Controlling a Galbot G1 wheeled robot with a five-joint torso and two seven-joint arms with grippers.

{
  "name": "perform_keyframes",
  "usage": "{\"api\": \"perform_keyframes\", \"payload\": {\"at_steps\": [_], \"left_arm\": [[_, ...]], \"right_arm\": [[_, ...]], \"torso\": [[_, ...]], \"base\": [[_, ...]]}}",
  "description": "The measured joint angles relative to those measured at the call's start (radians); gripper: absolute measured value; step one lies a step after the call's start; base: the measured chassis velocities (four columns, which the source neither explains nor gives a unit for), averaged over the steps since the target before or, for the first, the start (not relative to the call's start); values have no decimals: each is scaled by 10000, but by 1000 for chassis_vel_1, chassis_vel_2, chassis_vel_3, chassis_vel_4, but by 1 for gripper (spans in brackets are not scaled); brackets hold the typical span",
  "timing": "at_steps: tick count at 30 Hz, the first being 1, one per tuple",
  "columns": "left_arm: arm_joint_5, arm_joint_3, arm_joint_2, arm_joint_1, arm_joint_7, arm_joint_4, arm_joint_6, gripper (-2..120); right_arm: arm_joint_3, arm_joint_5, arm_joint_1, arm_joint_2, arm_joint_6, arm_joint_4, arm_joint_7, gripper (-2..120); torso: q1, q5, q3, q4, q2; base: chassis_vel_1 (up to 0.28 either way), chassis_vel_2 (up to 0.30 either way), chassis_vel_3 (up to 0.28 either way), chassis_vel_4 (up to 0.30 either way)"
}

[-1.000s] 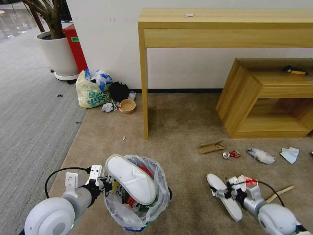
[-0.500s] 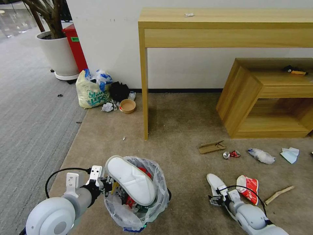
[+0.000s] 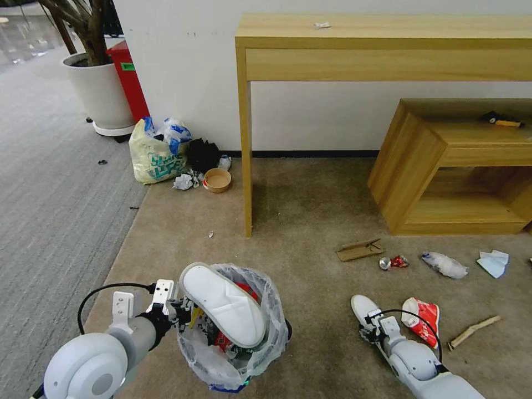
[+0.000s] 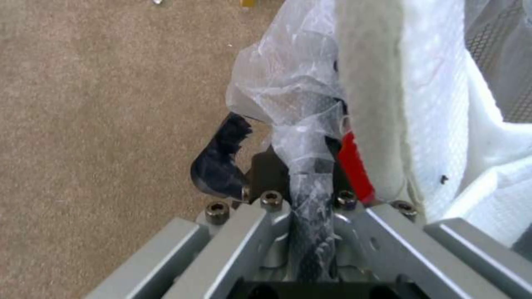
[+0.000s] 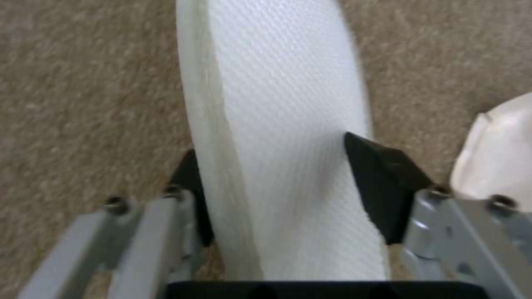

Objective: Pick up the trash bin and place the garbage on the floor into it.

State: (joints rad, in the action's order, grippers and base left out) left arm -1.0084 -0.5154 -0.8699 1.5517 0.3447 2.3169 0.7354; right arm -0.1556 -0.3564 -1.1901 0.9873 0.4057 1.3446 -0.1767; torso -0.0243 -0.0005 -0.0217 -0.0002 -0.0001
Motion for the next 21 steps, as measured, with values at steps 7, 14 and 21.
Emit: {"api": "perform_keyframes", "payload": {"at_steps": [7, 14, 21], "left_arm": [[20, -5, -7, 28, -3, 28, 0, 0], [67, -20, -2, 82, -18, 109, 0, 0], [49, -27, 38, 119, 58, 296, 0, 0]], "right_arm": [[-17, -111, -31, 64, -204, 126, -630, 25], [-271, -99, -307, 61, -320, 661, -978, 5], [-996, -126, -703, 84, -656, 1638, -1024, 3]], "torso": [[0, 1, 0, 2, 0], [0, 2, 0, 1, 0], [0, 2, 0, 1, 0]], "base": [[0, 0, 0, 0], [0, 0, 0, 0], [0, 0, 0, 0]]}}
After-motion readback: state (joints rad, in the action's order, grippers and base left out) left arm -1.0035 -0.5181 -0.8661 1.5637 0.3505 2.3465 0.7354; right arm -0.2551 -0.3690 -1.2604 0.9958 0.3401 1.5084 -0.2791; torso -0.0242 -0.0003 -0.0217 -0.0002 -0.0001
